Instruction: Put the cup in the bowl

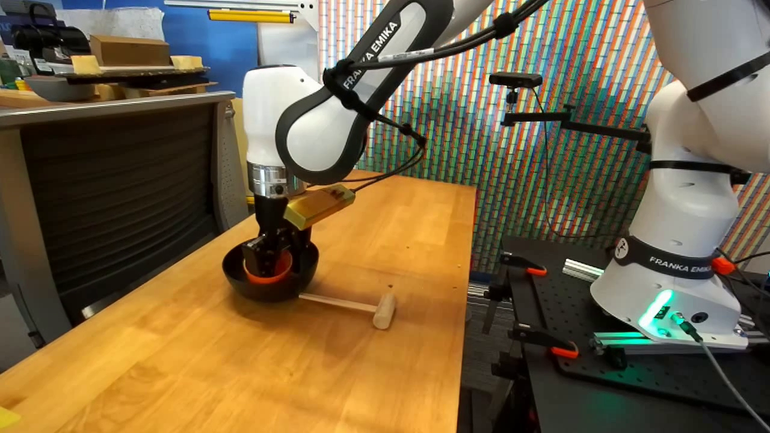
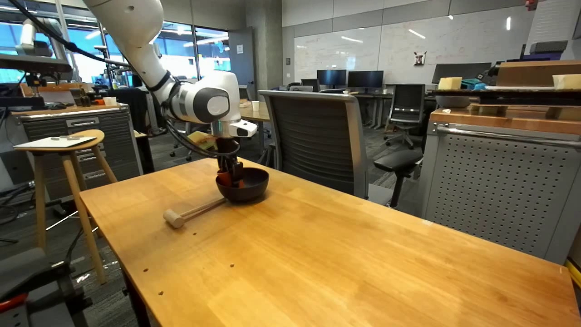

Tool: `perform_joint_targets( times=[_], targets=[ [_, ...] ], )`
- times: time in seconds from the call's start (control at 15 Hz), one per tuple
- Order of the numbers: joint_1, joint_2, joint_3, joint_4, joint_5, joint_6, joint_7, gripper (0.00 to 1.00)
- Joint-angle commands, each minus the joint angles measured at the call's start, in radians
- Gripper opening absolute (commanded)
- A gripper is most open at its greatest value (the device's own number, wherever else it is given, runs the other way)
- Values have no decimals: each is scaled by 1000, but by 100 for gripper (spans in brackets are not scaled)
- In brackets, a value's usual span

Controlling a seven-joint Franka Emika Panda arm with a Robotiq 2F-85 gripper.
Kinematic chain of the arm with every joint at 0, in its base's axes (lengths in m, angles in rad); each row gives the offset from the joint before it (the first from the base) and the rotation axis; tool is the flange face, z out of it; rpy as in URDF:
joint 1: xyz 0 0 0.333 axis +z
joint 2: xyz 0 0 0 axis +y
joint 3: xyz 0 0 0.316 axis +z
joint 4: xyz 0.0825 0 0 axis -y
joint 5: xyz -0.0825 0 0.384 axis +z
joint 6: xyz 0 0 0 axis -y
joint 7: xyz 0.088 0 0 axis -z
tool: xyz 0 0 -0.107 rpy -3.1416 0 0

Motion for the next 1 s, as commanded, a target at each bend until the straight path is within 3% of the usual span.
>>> perform_joint_targets(
  times=[0.0,0.2,0.33,0.47,0.67,0.93],
  targets=[
    [159,-143,-137,-61,-147,-92,139,98],
    [231,-252,-187,-88,-295,-190,249,100],
    [250,-338,-176,-107,-399,-279,307,100],
    [244,-434,-125,-130,-471,-388,306,100],
    [207,-570,-7,-174,-450,-525,140,100],
    [183,-762,105,-292,-383,-507,7,100]
  ],
)
